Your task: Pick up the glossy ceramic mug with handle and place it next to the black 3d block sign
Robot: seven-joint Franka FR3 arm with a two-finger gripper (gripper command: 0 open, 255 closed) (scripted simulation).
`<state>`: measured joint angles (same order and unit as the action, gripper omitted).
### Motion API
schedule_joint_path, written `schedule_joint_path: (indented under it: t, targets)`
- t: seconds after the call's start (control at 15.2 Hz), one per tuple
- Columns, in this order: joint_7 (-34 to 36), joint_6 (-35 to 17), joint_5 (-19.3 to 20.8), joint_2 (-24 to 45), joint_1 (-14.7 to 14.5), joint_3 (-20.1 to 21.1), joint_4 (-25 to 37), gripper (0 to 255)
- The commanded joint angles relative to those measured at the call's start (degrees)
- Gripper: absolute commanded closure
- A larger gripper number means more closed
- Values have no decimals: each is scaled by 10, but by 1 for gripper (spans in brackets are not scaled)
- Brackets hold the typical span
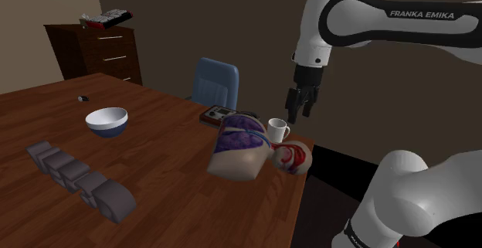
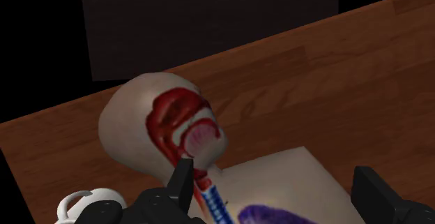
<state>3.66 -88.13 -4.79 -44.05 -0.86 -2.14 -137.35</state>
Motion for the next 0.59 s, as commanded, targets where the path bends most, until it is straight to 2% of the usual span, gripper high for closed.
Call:
schedule_joint_path:
  t: [0.0, 0.53]
  targets:
    - [0, 0, 0, 0, 0, 0, 0, 0]
    - [-48, -134, 53, 109, 24, -36, -20, 0]
